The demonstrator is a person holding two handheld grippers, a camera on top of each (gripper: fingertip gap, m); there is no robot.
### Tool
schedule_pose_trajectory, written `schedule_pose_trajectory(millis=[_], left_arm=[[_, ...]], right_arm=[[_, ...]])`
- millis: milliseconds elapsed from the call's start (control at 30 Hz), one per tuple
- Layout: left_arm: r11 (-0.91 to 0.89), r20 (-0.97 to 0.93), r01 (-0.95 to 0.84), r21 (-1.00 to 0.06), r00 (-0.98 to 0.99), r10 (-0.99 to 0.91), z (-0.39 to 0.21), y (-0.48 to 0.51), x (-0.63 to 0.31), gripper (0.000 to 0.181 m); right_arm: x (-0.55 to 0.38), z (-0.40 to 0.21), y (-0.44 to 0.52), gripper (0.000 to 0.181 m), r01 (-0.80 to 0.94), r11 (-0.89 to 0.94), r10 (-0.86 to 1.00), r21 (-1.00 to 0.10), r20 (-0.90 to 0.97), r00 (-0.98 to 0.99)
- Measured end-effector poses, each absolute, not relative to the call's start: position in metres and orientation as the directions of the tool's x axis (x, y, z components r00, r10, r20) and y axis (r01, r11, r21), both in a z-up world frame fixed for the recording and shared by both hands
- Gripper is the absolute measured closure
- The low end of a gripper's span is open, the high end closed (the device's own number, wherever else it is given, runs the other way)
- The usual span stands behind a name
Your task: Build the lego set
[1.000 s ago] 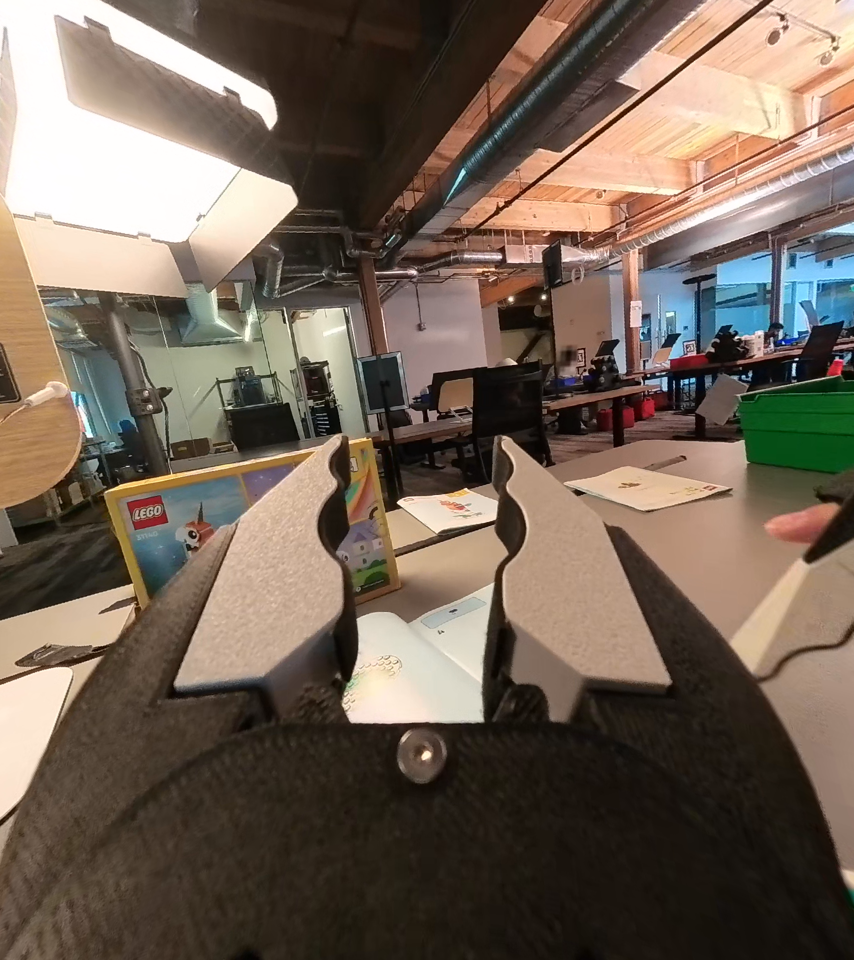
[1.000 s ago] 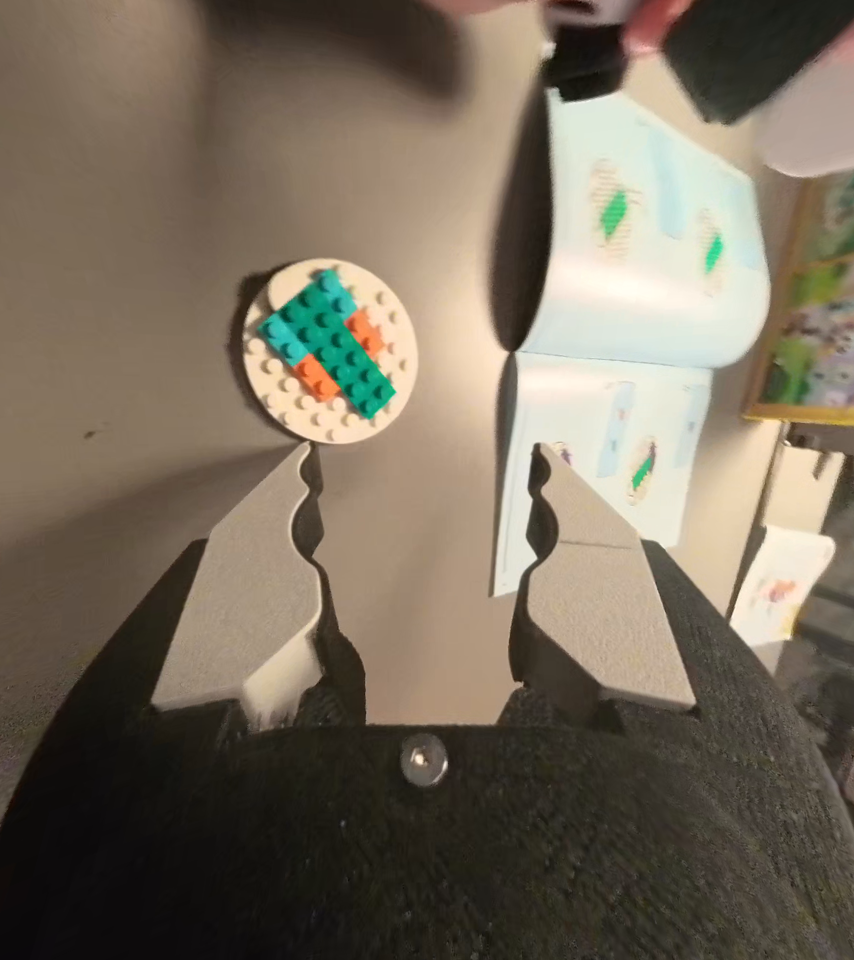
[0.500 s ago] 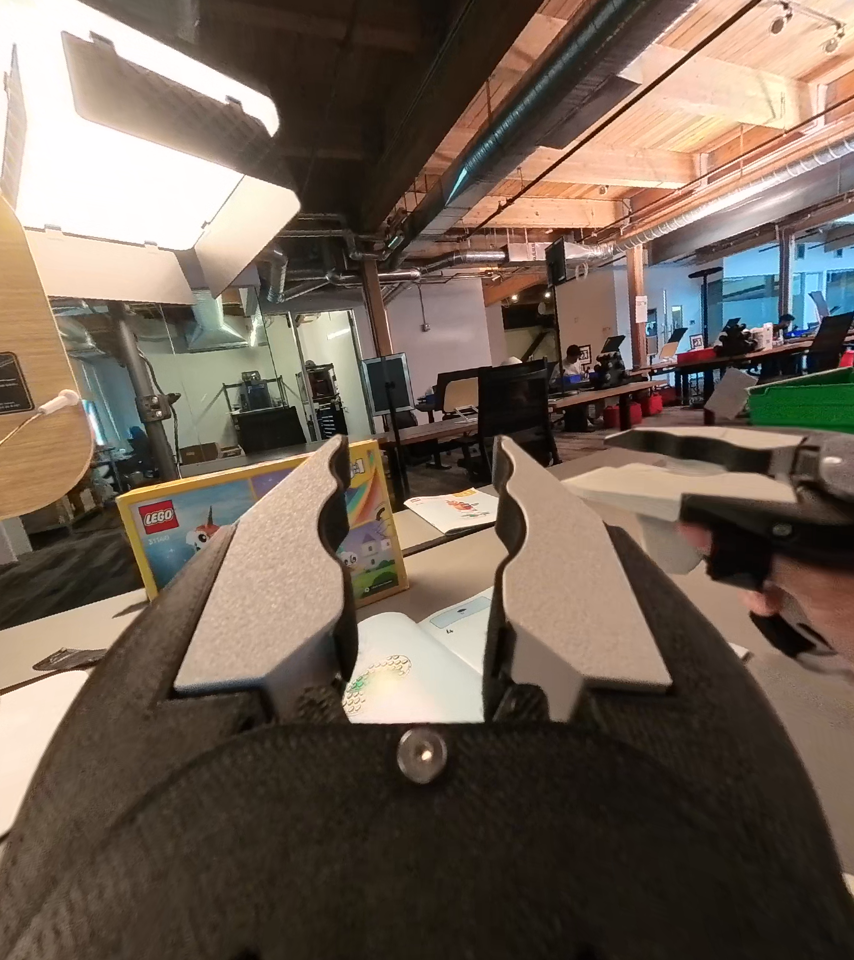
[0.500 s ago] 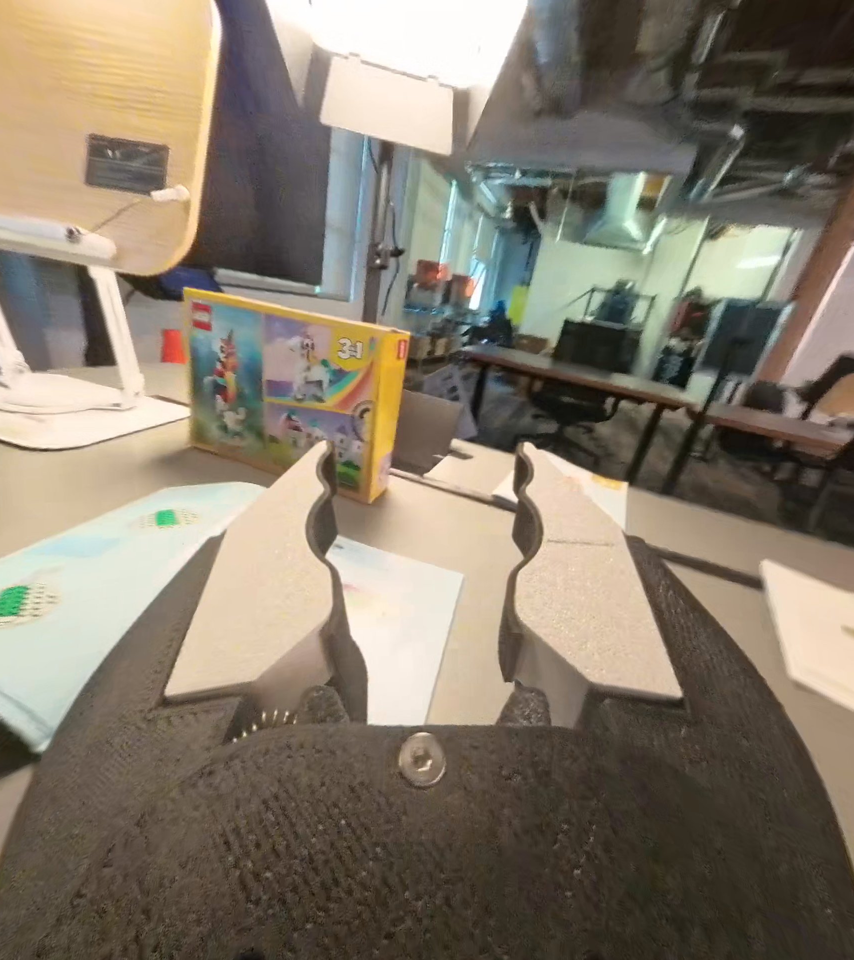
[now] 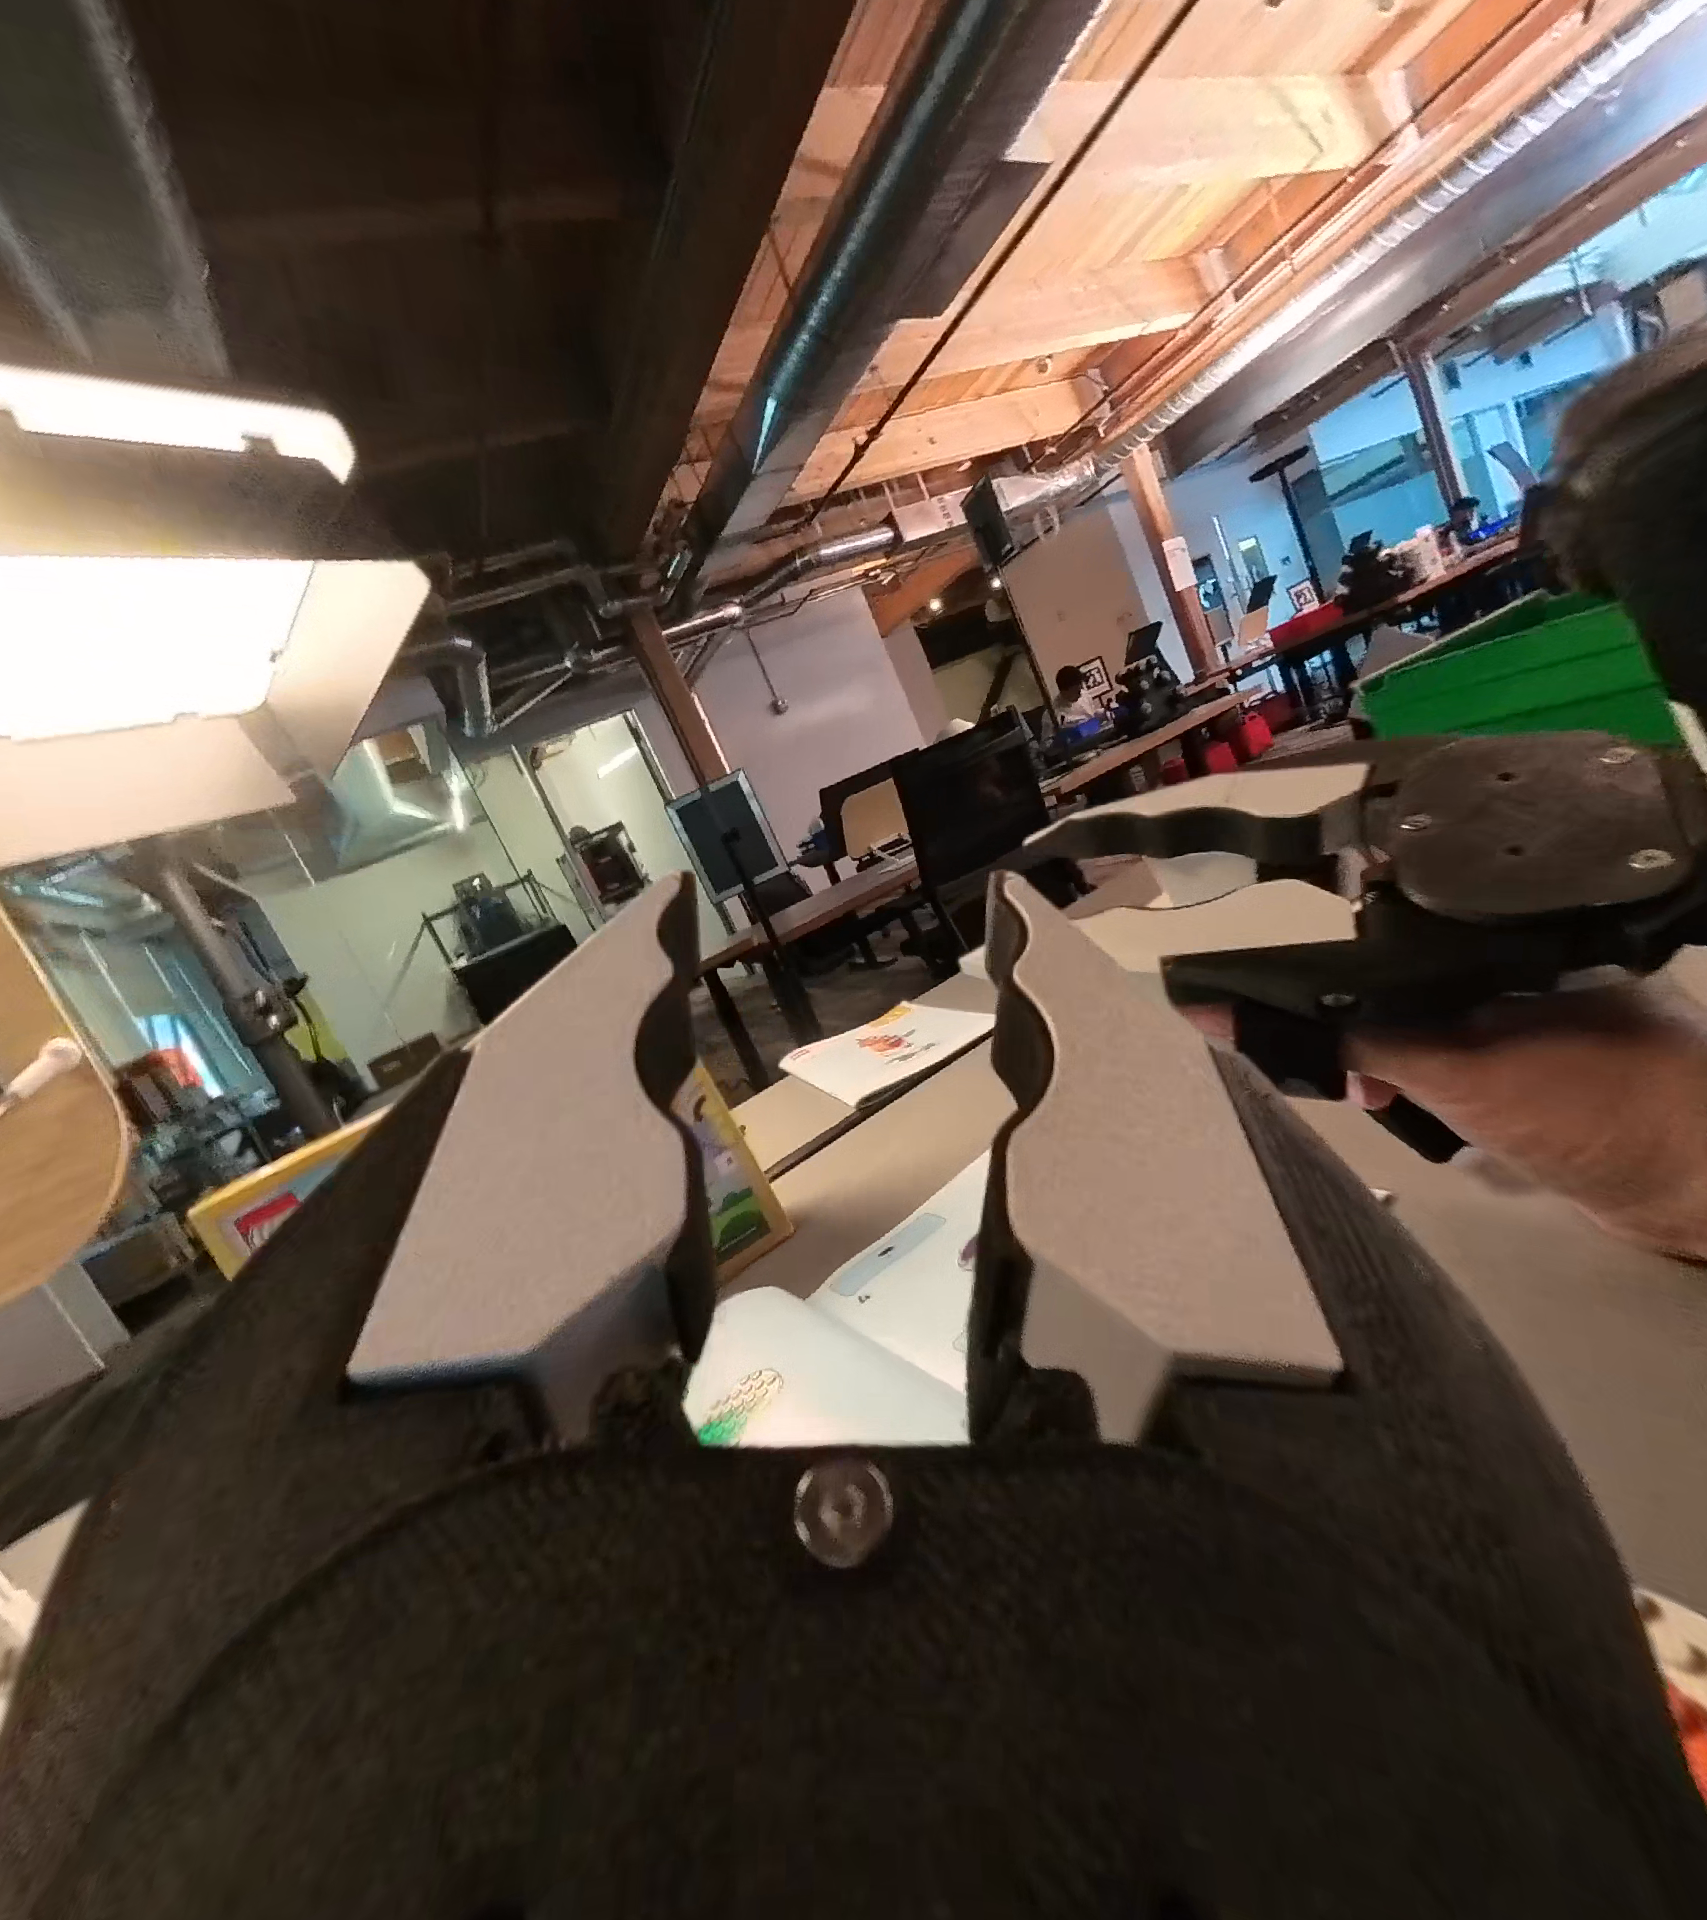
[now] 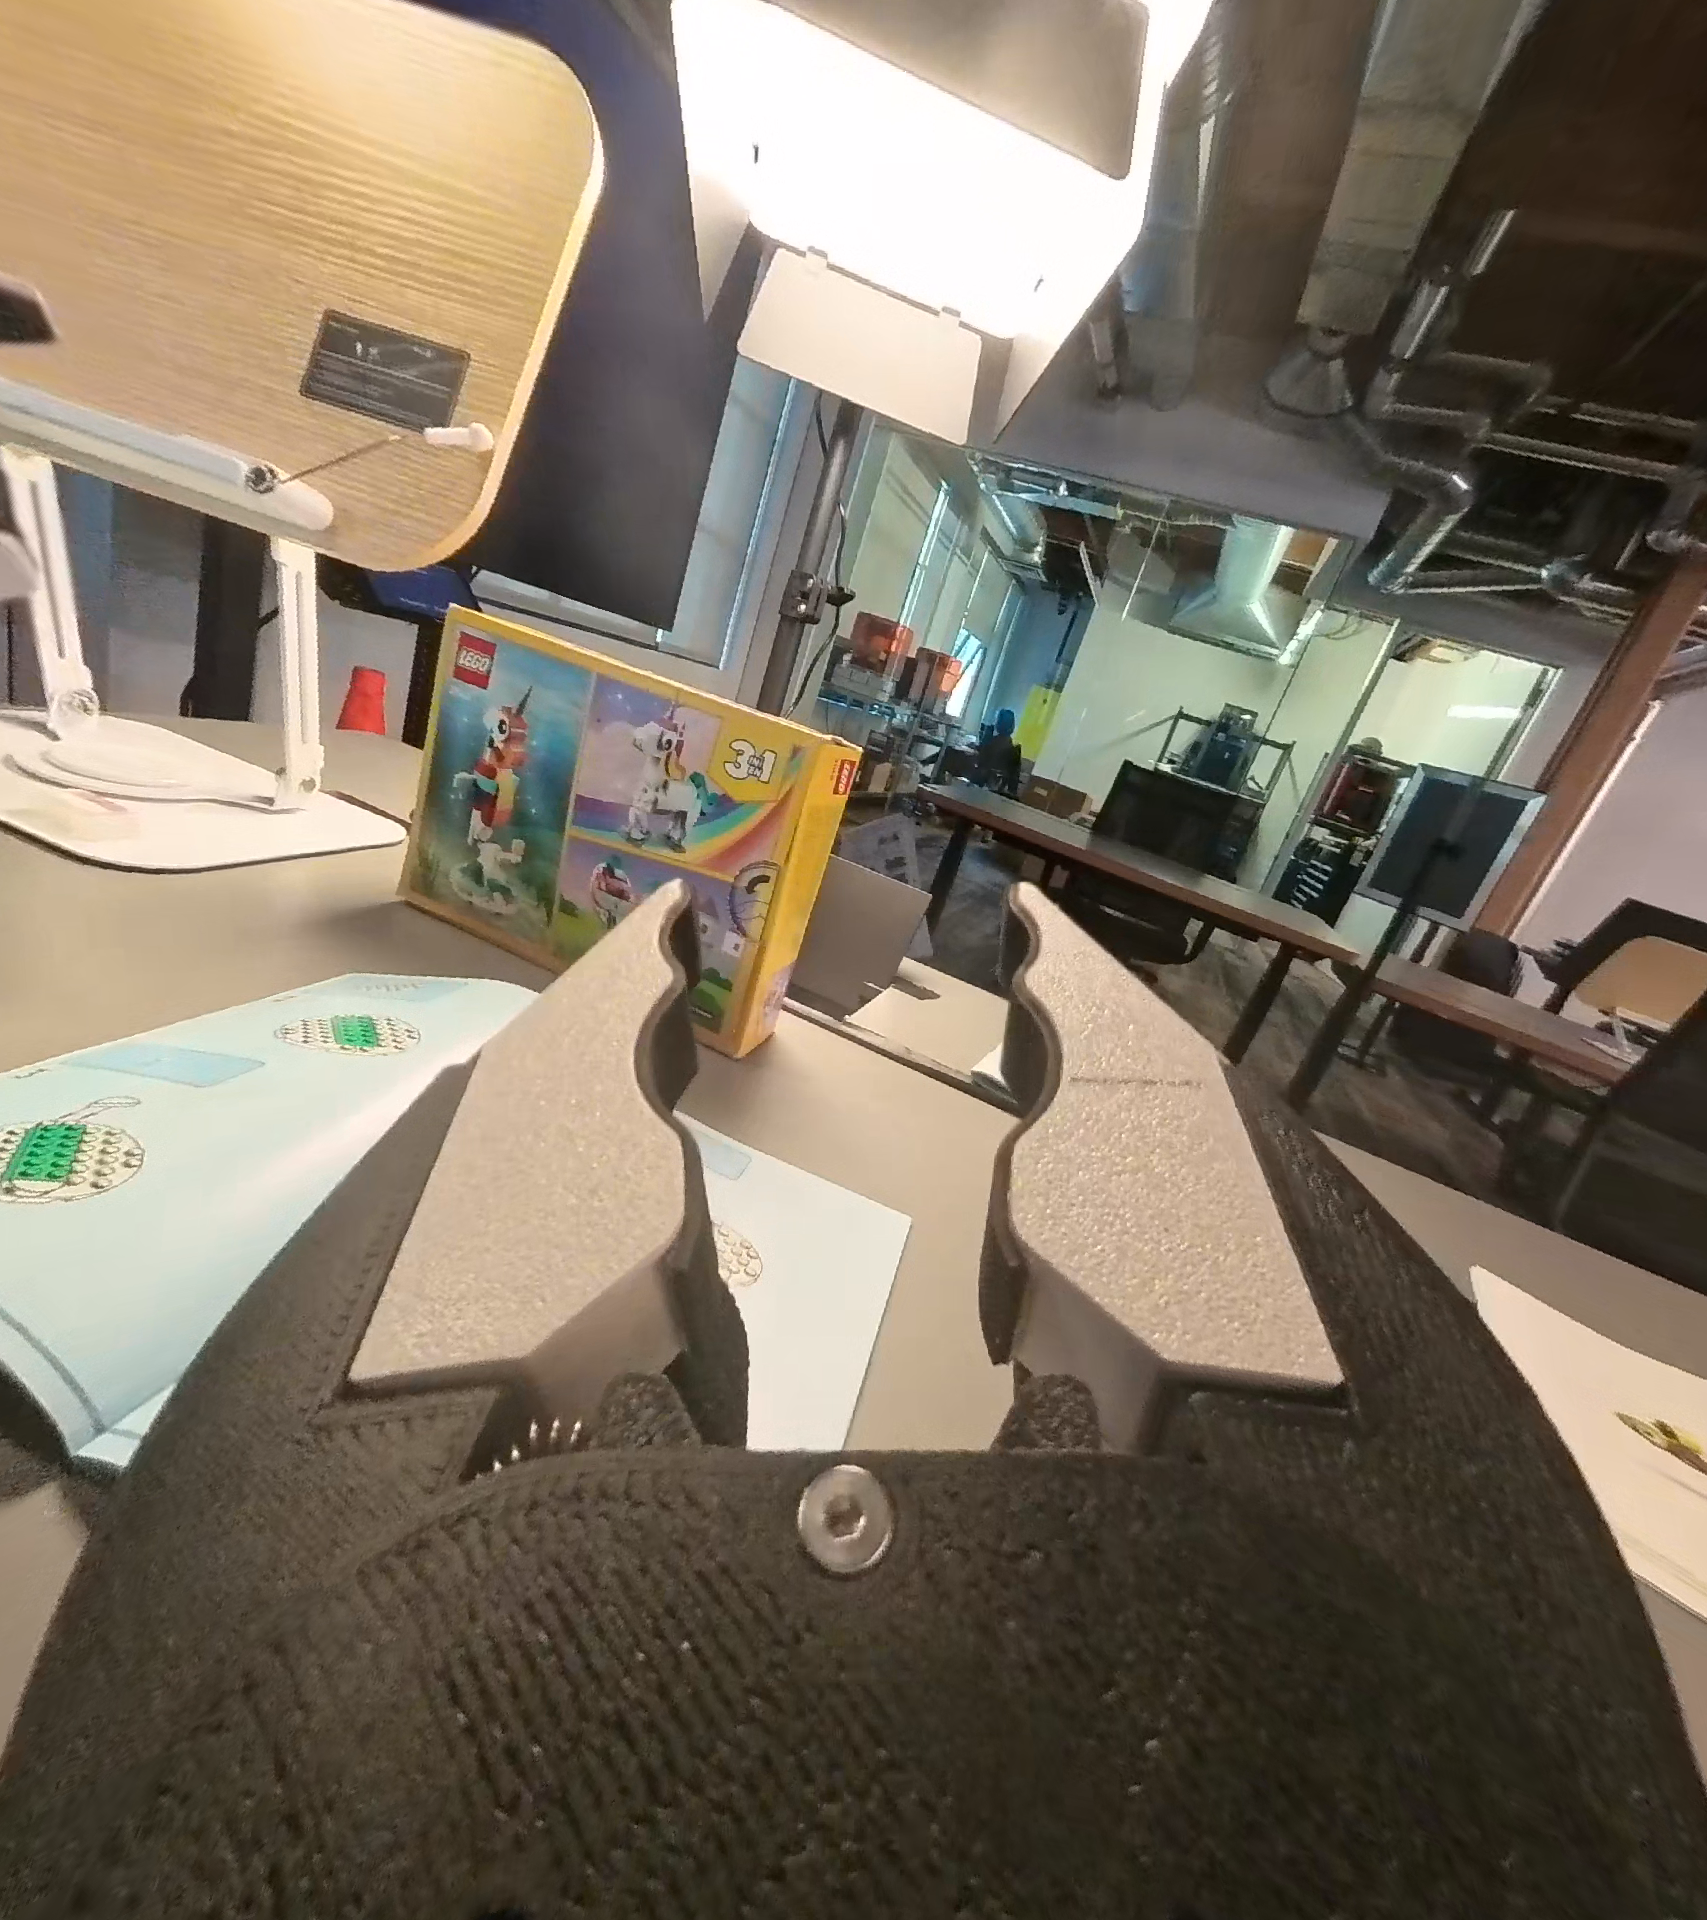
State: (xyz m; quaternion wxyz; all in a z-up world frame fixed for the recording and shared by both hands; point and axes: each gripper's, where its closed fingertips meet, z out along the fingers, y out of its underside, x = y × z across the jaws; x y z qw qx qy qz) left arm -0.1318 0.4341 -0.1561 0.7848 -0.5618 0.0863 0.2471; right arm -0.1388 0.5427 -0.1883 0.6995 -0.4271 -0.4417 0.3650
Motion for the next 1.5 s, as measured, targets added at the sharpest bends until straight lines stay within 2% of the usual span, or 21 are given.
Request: schedule_pose_trajectory(millis=[133,267,400,567,800,900,1067,1267,1367,1500], left_arm=[[0.228,-0.477,-0.555,-0.8,0.819,0.32,-0.152,0.427,-0.121,0.127],[0.236,-0.438,-0.526,-0.817,0.832,0.341,-0.137,0.406,-0.106,0.127],[0.323,-0.333,-0.409,-0.853,0.904,0.267,-0.096,0.363,-0.06,0.125],[0.368,-0.251,-0.366,-0.855,0.912,0.323,-0.039,0.268,-0.042,0.125],[0.141,-0.29,-0.435,-0.889,0.775,0.562,-0.011,0.155,-0.115,0.121],[0.035,-0.289,-0.41,-0.912,0.699,0.654,-0.01,0.118,-0.155,0.119],[-0.006,-0.186,-0.267,-0.964,0.654,0.733,-0.031,0.081,-0.198,0.117],[-0.109,-0.179,-0.147,-0.983,0.633,0.754,-0.078,0.08,-0.224,0.113],[-0.123,-0.168,-0.115,-0.986,0.657,0.735,-0.087,0.086,-0.232,0.11],[-0.232,-0.226,-0.082,-0.969,0.668,0.709,-0.098,0.091,-0.25,0.105]], right_arm=[[-0.134,-0.186,0.543,0.125,-0.158,0.352,0.895,-0.923,0.282,0.346],[-0.133,-0.185,0.544,0.126,-0.172,0.328,0.905,-0.929,0.257,0.339],[-0.131,-0.184,0.545,0.127,-0.183,0.321,0.908,-0.929,0.247,0.339],[-0.122,-0.18,0.554,0.127,-0.23,0.263,0.919,-0.937,0.171,0.354],[-0.116,-0.176,0.556,0.129,-0.274,0.218,0.933,-0.937,0.118,0.34],[-0.12,-0.175,0.551,0.129,-0.283,0.219,0.943,-0.934,0.127,0.309],[-0.118,-0.174,0.552,0.121,-0.278,0.231,0.933,-0.932,0.131,0.334],[-0.12,-0.174,0.545,0.122,-0.288,0.222,0.947,-0.932,0.135,0.291],[-0.12,-0.174,0.542,0.123,-0.287,0.215,0.952,-0.933,0.135,0.274],[-0.121,-0.176,0.541,0.125,-0.269,0.225,0.951,-0.936,0.152,0.269]])
